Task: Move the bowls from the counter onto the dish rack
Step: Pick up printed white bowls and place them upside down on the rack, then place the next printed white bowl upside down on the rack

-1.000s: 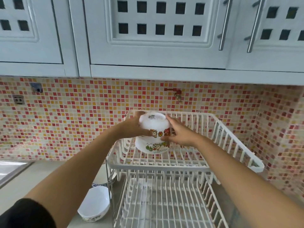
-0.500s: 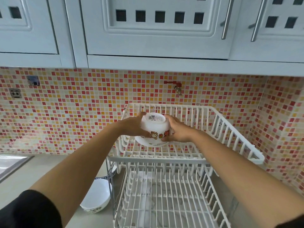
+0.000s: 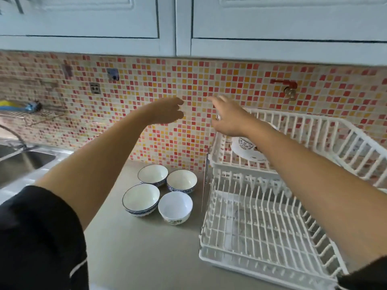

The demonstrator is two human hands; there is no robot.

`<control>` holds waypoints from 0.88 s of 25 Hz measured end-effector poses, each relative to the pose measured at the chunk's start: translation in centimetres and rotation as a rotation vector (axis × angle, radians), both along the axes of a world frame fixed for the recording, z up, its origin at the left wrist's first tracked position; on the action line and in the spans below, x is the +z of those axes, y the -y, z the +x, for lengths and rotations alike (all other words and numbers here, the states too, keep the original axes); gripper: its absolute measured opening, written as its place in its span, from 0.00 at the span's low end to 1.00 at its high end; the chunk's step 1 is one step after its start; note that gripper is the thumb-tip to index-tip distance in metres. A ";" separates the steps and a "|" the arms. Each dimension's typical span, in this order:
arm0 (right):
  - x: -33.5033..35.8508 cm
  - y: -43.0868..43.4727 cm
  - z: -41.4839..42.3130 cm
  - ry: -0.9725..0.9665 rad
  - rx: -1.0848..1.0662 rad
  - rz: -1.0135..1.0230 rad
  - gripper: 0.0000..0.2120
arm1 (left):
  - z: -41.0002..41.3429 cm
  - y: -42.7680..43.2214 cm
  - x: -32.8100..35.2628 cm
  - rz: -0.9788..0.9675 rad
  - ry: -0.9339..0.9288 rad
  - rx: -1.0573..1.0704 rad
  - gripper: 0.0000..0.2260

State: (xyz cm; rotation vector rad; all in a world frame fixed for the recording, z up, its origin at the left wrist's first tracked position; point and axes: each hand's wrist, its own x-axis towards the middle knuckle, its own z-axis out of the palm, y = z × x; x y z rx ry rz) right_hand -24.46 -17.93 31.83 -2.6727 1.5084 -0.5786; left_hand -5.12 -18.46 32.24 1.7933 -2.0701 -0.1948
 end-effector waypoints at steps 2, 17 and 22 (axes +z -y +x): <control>-1.2 0.4 4.4 -0.033 0.008 0.013 0.31 | 3.9 -0.4 -1.6 0.032 0.069 0.090 0.21; -28.4 4.4 13.9 0.283 -0.698 0.637 0.32 | 9.9 -0.3 -28.8 0.636 0.008 0.225 0.17; -33.8 5.2 12.8 0.302 -0.813 0.784 0.27 | 7.9 1.3 -36.6 0.752 -0.198 0.101 0.21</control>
